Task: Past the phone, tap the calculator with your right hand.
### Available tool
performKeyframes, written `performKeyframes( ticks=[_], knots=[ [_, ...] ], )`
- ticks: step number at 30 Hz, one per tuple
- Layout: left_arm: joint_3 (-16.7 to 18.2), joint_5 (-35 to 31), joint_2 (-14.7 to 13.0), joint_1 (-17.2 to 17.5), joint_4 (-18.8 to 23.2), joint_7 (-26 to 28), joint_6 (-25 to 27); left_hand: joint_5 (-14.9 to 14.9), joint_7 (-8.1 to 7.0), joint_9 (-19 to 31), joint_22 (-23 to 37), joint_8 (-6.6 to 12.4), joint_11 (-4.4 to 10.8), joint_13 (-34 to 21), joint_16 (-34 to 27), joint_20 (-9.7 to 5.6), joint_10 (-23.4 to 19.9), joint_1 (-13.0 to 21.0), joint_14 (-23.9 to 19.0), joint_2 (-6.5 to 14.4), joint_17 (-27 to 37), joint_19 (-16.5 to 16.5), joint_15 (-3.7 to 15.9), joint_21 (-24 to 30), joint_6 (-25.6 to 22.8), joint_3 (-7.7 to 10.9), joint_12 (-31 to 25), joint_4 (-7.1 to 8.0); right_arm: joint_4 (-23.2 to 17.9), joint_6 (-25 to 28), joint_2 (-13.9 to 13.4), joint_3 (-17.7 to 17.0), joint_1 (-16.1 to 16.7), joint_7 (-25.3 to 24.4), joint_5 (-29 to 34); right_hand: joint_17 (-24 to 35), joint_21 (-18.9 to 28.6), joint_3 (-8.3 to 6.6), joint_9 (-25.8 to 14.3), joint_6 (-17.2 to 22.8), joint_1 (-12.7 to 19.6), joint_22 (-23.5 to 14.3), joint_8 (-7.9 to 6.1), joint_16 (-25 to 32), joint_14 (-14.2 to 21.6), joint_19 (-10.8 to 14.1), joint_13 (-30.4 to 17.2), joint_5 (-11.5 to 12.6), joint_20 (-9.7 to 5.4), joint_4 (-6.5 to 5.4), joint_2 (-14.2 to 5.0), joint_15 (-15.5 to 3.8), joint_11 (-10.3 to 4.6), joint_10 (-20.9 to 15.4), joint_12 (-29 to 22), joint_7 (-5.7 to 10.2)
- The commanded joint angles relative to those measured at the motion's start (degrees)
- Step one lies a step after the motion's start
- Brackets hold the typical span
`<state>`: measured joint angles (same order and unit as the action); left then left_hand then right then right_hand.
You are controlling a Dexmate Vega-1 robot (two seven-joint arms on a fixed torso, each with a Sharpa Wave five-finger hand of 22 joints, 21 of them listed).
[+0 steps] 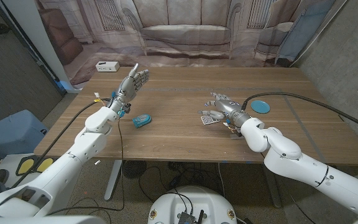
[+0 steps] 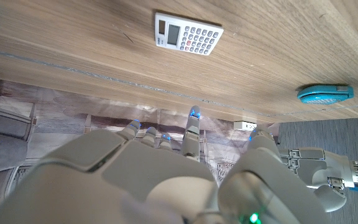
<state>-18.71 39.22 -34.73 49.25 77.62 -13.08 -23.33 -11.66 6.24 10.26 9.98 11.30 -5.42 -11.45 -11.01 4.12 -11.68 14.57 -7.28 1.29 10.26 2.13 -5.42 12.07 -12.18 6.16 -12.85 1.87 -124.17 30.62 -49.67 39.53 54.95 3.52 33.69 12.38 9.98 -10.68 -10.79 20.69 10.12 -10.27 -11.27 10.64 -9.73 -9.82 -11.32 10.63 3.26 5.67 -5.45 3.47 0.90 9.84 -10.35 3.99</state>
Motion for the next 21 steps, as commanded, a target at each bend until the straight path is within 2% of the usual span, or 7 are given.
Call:
performKeyframes(
  ticks=[1,5,16,21],
  knots=[
    [-0.51,-0.18,0.0,0.03,0.3,-0.52,0.22,0.19,0.1,0.13,0.31,-0.07,-0.11,-0.16,0.1,0.32,-0.08,-0.11,-0.2,0.63,0.1,0.22,0.1,-0.25,-0.41,-0.03,0.08,-0.35,1.59,0.18,0.93,1.12,-1.14,1.28,-0.65,0.25,0.27,-0.32,-0.24,0.63,-0.44,-0.13,-0.28,0.49,-14.33,-9.31,-0.19,-0.13,-0.16,-0.38,-0.41,-0.38,-0.37,5.61,-0.39,0.1],
    [-0.45,-0.35,-0.35,0.16,0.73,-0.23,0.53,0.19,0.17,0.13,0.31,-0.07,-0.14,-0.15,0.12,0.33,-0.08,-0.12,-0.17,0.65,0.1,0.22,0.08,-0.28,-0.47,-0.05,0.09,-0.37,2.17,0.34,1.22,1.27,-1.55,1.77,-1.44,0.3,0.43,-0.41,-0.22,2.22,-0.71,-0.14,-0.8,0.67,-14.42,-9.67,-0.18,-0.12,-0.2,-0.63,-0.79,-0.52,-0.67,5.5,-0.61,0.19],
    [-0.9,-0.25,0.07,-0.27,0.32,-0.65,0.81,0.21,0.08,0.14,0.32,-0.11,-0.16,-0.13,0.12,0.41,-0.14,-0.15,-0.2,0.7,0.1,0.14,0.05,-0.38,-0.55,-0.1,0.12,-0.42,2.8,2.22,1.51,2.74,-2.65,2.51,-0.49,0.4,0.34,-0.44,-0.18,1.58,-1.13,-0.16,-0.38,0.7,-15.01,-10.91,-0.18,-0.14,-0.12,-0.92,-1.03,-0.65,-1.05,6.52,-0.44,0.78],
    [-0.66,-0.34,-0.14,0.16,0.82,0.14,1.02,0.21,0.01,0.14,0.32,-0.13,-0.18,-0.13,0.14,0.42,-0.19,-0.16,-0.16,0.72,0.1,0.08,0.02,-0.42,-0.55,-0.12,0.11,-0.44,3.56,3.27,2.11,3.72,-3.15,2.28,0.64,0.52,0.05,-0.36,-0.18,1.47,-1.59,-0.18,-0.25,0.74,-15.49,-12.58,-0.18,-0.16,-0.32,-1.19,-1.05,-0.75,-1.21,6.99,-0.45,0.98]
  ],
)
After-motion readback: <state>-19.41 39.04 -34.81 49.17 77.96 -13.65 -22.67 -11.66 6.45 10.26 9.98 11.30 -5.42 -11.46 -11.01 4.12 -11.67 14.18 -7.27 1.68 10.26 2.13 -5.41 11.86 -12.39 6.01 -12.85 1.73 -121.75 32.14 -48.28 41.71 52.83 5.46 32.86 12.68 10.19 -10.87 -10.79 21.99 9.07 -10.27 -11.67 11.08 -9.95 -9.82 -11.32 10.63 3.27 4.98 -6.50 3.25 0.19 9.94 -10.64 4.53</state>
